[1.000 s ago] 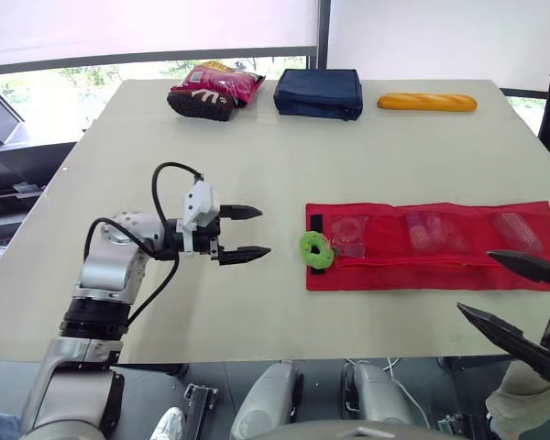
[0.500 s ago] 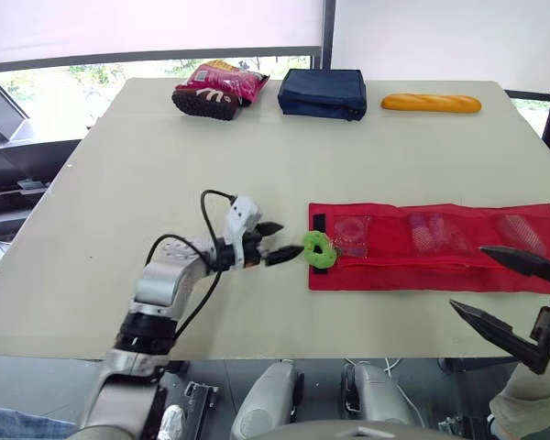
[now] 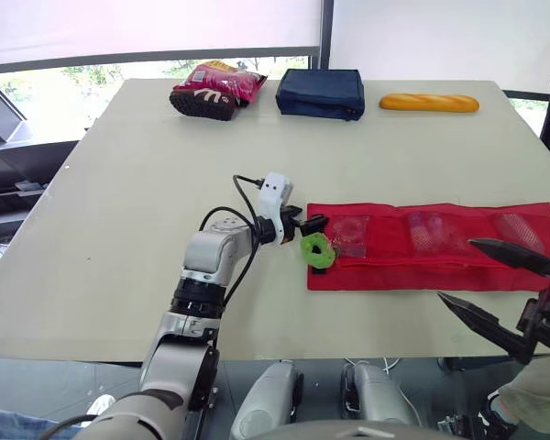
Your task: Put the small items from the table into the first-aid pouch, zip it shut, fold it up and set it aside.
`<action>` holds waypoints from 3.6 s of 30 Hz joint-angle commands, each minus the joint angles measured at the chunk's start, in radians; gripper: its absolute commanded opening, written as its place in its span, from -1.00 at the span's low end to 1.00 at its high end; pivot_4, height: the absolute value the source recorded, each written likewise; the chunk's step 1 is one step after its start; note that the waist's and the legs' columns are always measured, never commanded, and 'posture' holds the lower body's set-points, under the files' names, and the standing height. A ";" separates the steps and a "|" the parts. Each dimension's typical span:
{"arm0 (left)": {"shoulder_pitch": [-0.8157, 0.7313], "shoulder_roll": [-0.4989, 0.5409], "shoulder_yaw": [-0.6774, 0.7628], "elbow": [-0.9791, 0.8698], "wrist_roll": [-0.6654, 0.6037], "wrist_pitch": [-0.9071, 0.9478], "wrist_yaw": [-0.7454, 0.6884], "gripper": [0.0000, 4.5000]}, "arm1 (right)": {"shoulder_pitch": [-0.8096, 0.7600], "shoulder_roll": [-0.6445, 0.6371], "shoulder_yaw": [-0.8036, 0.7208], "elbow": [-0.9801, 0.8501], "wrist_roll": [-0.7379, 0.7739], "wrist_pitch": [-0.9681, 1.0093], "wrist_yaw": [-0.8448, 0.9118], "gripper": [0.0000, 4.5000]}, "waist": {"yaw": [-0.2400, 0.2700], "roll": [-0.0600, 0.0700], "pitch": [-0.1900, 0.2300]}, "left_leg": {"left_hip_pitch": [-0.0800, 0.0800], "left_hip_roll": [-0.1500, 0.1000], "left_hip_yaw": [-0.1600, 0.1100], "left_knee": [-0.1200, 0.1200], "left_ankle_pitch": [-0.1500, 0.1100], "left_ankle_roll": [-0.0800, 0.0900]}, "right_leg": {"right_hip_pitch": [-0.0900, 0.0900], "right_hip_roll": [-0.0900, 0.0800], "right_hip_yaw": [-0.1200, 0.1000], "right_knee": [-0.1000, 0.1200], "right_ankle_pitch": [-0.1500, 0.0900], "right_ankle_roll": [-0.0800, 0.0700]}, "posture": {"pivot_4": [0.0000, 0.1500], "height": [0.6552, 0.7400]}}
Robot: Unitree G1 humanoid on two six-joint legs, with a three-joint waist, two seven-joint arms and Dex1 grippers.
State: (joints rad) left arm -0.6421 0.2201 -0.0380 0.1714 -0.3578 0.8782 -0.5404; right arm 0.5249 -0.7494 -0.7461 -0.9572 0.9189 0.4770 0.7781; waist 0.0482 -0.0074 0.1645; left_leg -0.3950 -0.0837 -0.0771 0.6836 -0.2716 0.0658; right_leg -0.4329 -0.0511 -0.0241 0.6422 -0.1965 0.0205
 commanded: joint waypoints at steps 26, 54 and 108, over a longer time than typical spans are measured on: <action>-0.100 -0.054 0.204 0.049 -0.177 0.193 -0.003 -0.97 | -0.259 -0.058 0.394 -0.074 -0.086 0.084 -0.285 1.00 | -0.005 -0.002 0.000 | 0.000 0.000 0.000 0.000 0.000 -0.001 | 0.000 0.000 0.000 0.000 0.000 0.000 | 1.00 0.98; -0.128 -0.108 0.327 0.018 -0.331 0.313 0.127 -1.00 | -0.936 0.252 1.227 0.473 -0.633 0.367 -0.373 -0.06 | -0.017 -0.003 0.000 | -0.001 -0.002 -0.001 0.000 0.002 -0.004 | -0.003 0.000 0.000 0.003 0.001 -0.001 | 1.00 0.98; -0.045 0.185 0.088 0.128 -0.152 0.047 -0.146 -1.00 | -0.344 0.526 0.221 0.248 0.400 0.212 -0.716 -0.99 | -0.034 -0.001 0.000 | -0.001 -0.002 0.001 -0.004 0.002 -0.004 | -0.008 0.001 0.006 0.006 0.001 -0.002 | 1.00 0.98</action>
State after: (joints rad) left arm -0.6886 0.3703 0.0298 0.2906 -0.5327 0.9520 -0.6857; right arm 0.1742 -0.2132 -0.4814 -0.6849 1.2874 0.7475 0.0856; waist 0.0139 -0.0088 0.1646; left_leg -0.3959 -0.0858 -0.0757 0.6798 -0.2692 0.0620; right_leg -0.4404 -0.0499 -0.0180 0.6485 -0.1959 0.0189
